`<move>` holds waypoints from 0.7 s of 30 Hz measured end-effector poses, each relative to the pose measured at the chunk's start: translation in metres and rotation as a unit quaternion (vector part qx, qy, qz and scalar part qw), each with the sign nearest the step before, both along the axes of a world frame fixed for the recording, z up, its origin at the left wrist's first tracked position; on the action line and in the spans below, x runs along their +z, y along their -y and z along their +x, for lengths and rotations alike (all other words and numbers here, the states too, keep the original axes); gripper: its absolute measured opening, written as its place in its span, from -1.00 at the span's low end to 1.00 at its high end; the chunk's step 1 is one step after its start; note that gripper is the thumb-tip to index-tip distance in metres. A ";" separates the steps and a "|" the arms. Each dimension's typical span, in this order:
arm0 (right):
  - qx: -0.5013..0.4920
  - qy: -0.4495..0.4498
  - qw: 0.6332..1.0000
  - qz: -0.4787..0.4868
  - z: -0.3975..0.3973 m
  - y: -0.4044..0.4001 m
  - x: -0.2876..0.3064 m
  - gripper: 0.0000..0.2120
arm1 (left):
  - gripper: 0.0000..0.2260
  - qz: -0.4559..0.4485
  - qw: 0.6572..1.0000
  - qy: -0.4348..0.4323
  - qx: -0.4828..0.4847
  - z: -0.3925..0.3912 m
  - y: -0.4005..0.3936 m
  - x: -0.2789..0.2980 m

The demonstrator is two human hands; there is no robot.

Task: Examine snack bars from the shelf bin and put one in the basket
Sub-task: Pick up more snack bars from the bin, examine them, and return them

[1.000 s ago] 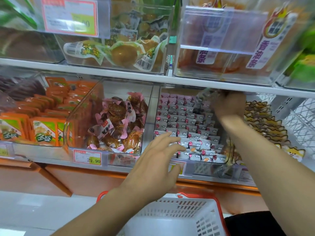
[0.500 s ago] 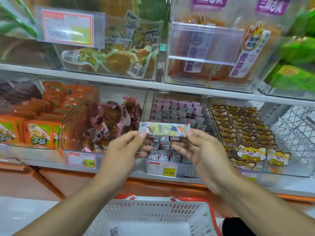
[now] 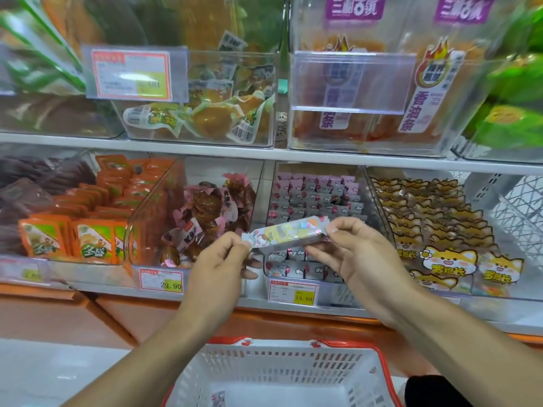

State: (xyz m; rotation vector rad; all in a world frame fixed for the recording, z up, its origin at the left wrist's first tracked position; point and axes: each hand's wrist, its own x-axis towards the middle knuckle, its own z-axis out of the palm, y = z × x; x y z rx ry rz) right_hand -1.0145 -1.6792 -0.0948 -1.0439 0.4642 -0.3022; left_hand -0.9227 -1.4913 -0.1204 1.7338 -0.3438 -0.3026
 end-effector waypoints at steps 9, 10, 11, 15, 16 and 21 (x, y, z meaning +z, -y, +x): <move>0.053 0.029 0.982 -0.177 -0.005 -0.002 -0.004 -0.69 | -0.91 -0.120 0.992 -0.042 0.003 -0.002 -0.001 0.003; 0.042 0.024 0.988 -0.146 -0.004 -0.001 -0.004 -0.67 | -0.90 -0.150 0.987 -0.057 -0.009 -0.003 -0.001 0.006; 0.039 0.018 0.992 -0.119 -0.004 0.000 -0.003 -0.63 | -0.83 -0.166 0.984 -0.062 -0.023 -0.003 -0.001 0.009; 0.063 -0.025 0.995 -0.075 -0.003 0.000 -0.001 -0.55 | -0.81 -0.152 0.987 -0.037 -0.028 -0.006 0.000 0.014; 0.067 -0.035 0.994 -0.080 -0.002 -0.001 0.000 -0.54 | -0.81 -0.151 0.988 -0.036 -0.019 -0.007 0.000 0.014; 0.052 -0.038 0.995 -0.080 0.002 0.002 0.005 -0.62 | -0.89 -0.154 0.986 -0.057 -0.031 -0.005 -0.001 0.014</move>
